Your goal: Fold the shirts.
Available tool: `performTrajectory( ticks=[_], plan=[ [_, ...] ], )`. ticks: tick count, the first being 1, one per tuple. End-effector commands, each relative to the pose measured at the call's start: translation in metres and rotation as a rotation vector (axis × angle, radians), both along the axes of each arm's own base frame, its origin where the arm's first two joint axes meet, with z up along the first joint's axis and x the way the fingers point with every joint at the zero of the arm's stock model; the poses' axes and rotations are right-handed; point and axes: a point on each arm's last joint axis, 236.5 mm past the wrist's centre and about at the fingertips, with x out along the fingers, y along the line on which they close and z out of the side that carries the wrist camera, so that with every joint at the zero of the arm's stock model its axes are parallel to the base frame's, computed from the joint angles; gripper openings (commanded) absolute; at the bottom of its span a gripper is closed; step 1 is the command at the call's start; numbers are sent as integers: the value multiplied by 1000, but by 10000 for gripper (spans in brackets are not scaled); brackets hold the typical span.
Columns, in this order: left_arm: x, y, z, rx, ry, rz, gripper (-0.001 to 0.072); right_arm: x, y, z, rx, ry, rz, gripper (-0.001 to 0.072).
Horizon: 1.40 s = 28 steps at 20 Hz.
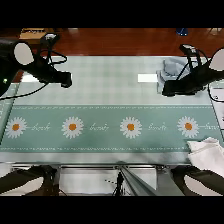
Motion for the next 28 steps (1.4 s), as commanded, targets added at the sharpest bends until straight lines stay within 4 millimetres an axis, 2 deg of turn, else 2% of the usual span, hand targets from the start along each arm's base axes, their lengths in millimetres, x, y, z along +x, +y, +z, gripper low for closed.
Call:
performTrajectory(
  ticks=[1, 5, 7, 9, 11, 13, 14, 16, 18, 21, 23, 28],
  plan=[
    [2, -4, 1, -17, -8, -1, 698, 14, 2, 5, 11, -61, -7, 608],
    [11, -6, 5, -27, -48, 0, 698, 28, 4, 10, 22, -123, -15, 608],
    [16, -7, 7, -34, -72, 1, 698, 43, 2, 17, 14, -195, -10, 607],
    [27, -10, 14, -49, -127, 1, 698, 75, -26, 32, -113, -352, -25, 606],
    [31, -11, 16, -53, -146, 1, 698, 107, -73, 61, -264, -529, -149, 606],
    [34, -11, 17, -55, -159, 1, 698, 127, -112, 85, -301, -658, -293, 605],
    [36, -12, 19, -57, -168, 2, 698, 132, -130, 86, -281, -679, -365, 605],
    [37, -12, 19, -59, -173, 2, 698, 135, -174, 65, -219, -642, -552, 605],
    [33, -12, 17, -55, -154, 1, 698, 134, -209, 30, -139, -566, -696, 606],
    [24, -10, 12, -47, -110, 0, 698, 139, -242, -16, 10, -493, -870, 607],
    [21, -9, 10, -43, -94, 0, 698, 149, -249, -41, 86, -477, -930, 607],
    [19, -18, 10, -83, -85, -1, 698, 186, -234, -93, 212, -485, -969, 606]
  ],
)
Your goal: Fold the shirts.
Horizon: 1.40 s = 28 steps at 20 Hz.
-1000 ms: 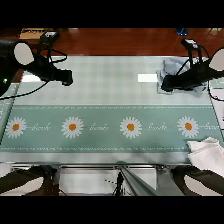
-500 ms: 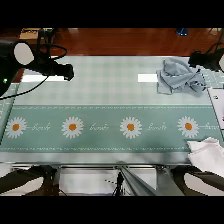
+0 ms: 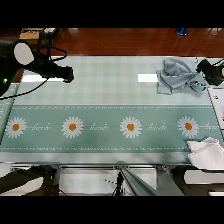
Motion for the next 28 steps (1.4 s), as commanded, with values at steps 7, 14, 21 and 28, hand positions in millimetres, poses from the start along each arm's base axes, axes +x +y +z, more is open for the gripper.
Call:
performTrajectory(
  ticks=[7, 14, 21, 28],
  plan=[
    [-4, -11, 0, -49, 20, -5, 697, 37, 46, -89, 170, -15, -21, 214],
    [-10, -10, 13, -45, 34, -11, 696, 42, 58, 90, -109, -284, 221, 19],
    [-20, -10, 162, -111, -222, -36, 695, -112, 142, 394, -422, -797, 405, 20],
    [-100, 9, 271, -173, -464, -52, 696, -192, 210, 385, -246, -715, 620, 20]
  ],
)
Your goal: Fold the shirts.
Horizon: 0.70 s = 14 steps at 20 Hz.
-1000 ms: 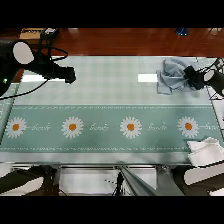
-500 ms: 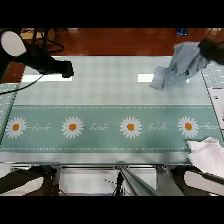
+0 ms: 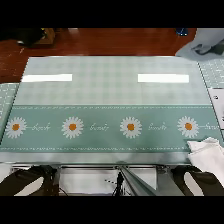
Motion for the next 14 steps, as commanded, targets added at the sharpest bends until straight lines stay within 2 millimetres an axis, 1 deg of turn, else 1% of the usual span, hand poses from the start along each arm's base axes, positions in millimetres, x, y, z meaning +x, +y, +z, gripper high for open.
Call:
performTrajectory(
  ticks=[1, 3, 4, 6, 8, 9, 10, 12, 13, 14],
  plan=[
    [-44, 11, 29, -7, -48, -7, 696, -25, 52, -42, 74, 214, 208, 20],
    [-53, 13, 20, -13, 11, 5, 695, -27, 95, -79, 164, 392, 394, 19],
    [-55, 11, 12, -16, 43, 6, 696, -27, 117, -94, 151, 453, 464, 20],
    [-51, 10, -6, -4, 92, 6, 695, -24, 169, -126, 61, 533, 580, 19],
    [-50, 10, -32, 15, 160, 6, 695, -31, 240, -164, -26, 612, 708, 20],
    [-49, 10, -45, 24, 193, 7, 695, -36, 273, -185, -73, 646, 759, 21],
    [-48, 10, -59, 34, 229, 8, 695, -42, 304, -212, -123, 687, 797, 21],
    [-50, 10, -90, 55, 308, 9, 695, -54, 349, -266, -181, 792, 835, 22],
    [-51, 10, -105, 67, 346, 6, 695, -59, 362, -292, -214, 842, 849, 22],
    [-53, 11, -122, 79, 389, 7, 695, -61, 369, -311, -233, 881, 854, 37]
  ],
)
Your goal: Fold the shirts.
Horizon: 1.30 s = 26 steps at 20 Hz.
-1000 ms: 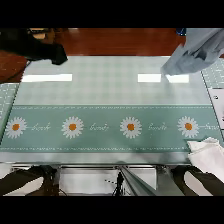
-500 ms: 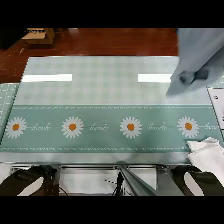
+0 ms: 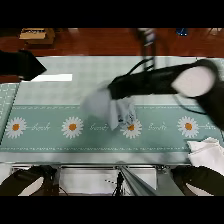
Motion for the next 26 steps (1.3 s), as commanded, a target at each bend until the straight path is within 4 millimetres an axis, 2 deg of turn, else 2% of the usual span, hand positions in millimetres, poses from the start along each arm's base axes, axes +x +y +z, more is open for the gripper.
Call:
performTrajectory(
  ticks=[1, 2, 3, 5, 7, 9, 10, 11, 13, 15, 16, 19, 21, 23, 26],
  plan=[
    [-9, 2, -55, 42, 146, -6, 695, -21, 50, -78, -129, 89, 89, 211],
    [-12, 3, -69, 60, 177, -22, 695, -15, 45, -80, -140, 80, 80, 405],
    [-14, 4, -79, 76, 200, -38, 695, -6, 35, -75, -144, 60, 59, 469],
    [-18, 7, -97, 101, 236, -60, 695, 20, -3, -54, -166, 3, -15, 470],
    [-22, 18, -113, 108, 284, -34, 695, 47, -70, -30, -238, -65, -135, 484],
    [-30, 33, -137, 111, 351, 12, 695, 67, -155, -10, -316, -90, -291, 497],
    [-38, 41, -155, 110, 403, 35, 693, 72, -194, -4, -347, -87, -362, 497],
    [-49, 45, -174, 96, 458, 50, 693, 75, -234, -2, -372, -69, -435, 497],
    [-73, 35, -215, -5, 569, 40, 692, 74, -300, -9, -423, -7, -543, 499],
    [-86, 18, -248, -123, 623, 46, 694, 69, -344, -23, -426, 57, -596, 518],
    [-89, 11, -261, -180, 636, 58, 694, 68, -358, -30, -399, 87, -616, 590],
    [-91, -15, -284, -326, 667, 75, 694, 64, -376, -54, -233, 194, -698, 598],
    [-88, -23, -296, -369, 684, 76, 694, 61, -376, -68, -166, 236, -698, 598],
    [-80, -21, -309, -365, 688, 102, 694, 57, -374, -81, -161, 265, -691, 597],
    [-68, -17, -326, -354, 675, 129, 692, 54, -369, -91, -145, 286, -685, 598]
  ],
)
